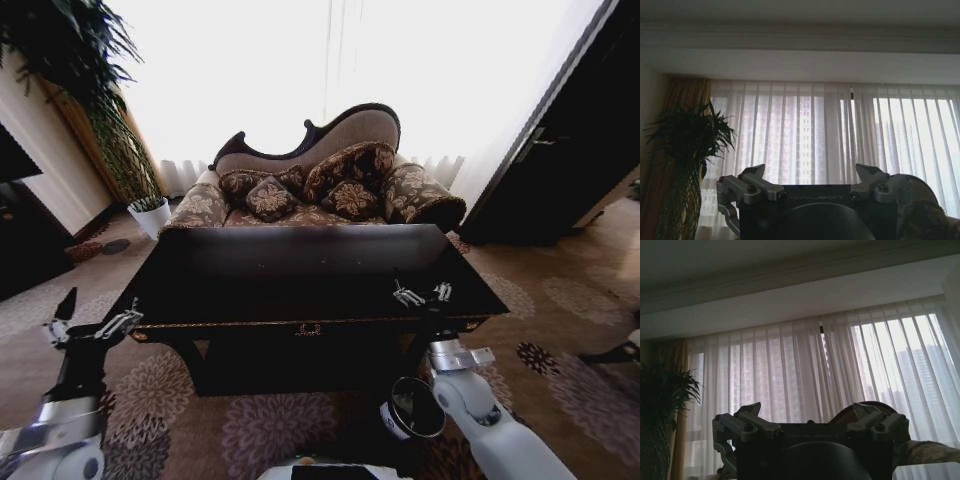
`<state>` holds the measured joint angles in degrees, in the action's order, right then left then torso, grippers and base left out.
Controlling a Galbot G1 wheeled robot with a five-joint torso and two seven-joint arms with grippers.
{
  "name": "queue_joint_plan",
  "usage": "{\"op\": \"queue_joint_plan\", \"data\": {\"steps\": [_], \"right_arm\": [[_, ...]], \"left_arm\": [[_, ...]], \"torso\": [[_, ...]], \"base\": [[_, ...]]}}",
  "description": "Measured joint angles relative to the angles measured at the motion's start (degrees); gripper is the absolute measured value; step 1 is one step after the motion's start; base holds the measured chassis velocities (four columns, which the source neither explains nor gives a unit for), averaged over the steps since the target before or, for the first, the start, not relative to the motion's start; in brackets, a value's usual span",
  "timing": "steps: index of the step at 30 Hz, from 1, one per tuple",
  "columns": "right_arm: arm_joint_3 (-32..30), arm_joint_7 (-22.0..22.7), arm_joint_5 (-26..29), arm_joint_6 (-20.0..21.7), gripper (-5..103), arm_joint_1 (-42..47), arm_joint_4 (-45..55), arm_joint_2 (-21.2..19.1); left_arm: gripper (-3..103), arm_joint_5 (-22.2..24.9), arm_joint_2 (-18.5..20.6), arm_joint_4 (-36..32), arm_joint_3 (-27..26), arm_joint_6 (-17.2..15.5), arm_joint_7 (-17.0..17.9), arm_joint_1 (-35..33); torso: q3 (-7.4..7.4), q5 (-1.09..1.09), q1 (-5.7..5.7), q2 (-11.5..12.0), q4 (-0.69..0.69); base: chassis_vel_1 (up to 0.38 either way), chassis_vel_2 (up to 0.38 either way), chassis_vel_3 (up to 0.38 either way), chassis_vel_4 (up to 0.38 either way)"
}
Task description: Move to the front of the table and place the trash on the table into the trash bin.
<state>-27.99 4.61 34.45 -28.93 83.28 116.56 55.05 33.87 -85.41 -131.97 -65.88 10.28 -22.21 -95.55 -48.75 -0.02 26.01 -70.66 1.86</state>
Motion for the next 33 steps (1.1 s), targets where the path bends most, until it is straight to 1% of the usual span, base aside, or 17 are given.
{"op": "queue_joint_plan", "data": {"steps": [2, 5, 9, 16, 23, 29, 33], "right_arm": [[-0.44, -0.26, 0.16, -0.18, 100, 0.4, 0.19, 0.0], [-2.32, -1.13, 0.39, -0.81, 100, 1.8, 0.87, 0.12], [-3.53, -1.65, 0.72, -1.47, 100, 2.91, 1.12, 0.33], [-3.88, -2.39, 0.89, -2.09, 100, 3.72, 1.31, 0.87], [-3.94, -2.6, 0.89, -2.11, 100, 3.9, 1.66, 0.95], [-4.52, -2.63, 0.89, -2.17, 100, 4.41, 1.95, 0.98], [-4.86, -2.63, 0.89, -2.3, 100, 4.7, 1.95, 1.02]], "left_arm": [[100, 0.87, 0.69, 0.57, 0.09, 0.01, -0.6, 0.3], [100, 3.94, 2.32, 2.45, 0.14, 0.09, -2.63, 1.28], [100, 5.02, 2.46, 2.76, 0.12, 0.09, -2.72, 1.6], [100, 4.79, 1.56, 1.66, -0.12, 0.01, -2.6, 1.29], [100, 4.65, 1.74, 1.41, -0.9, 0.0, -2.4, 0.9], [100, 4.37, 1.78, 1.46, -0.79, 0.0, -2.27, 0.87], [100, 4.14, 1.7, 1.46, -0.52, 0.0, -2.25, 0.87]], "torso": [[0.0, 0.0, 0.0, 0.0, 0.0], [0.0, -0.01, 0.0, 0.0, 0.0], [0.0, 0.0, 0.0, 0.0, 0.0], [0.0, 0.0, 0.0, 0.0, 0.0], [0.0, 0.01, 0.01, 0.0, -0.01], [0.0, 0.0, 0.02, 0.0, 0.0], [-0.01, 0.0, 0.03, 0.01, 0.0]], "base": [[0.0, 0.0, 0.0, 0.0], [0.0, 0.0, 0.0, 0.0], [0.0, 0.0, 0.0, 0.0], [0.0, 0.0, 0.0, 0.0], [0.0, 0.0, 0.0, 0.0], [0.084, -0.071, -0.08, 0.079], [0.164, -0.157, -0.169, 0.183]]}}
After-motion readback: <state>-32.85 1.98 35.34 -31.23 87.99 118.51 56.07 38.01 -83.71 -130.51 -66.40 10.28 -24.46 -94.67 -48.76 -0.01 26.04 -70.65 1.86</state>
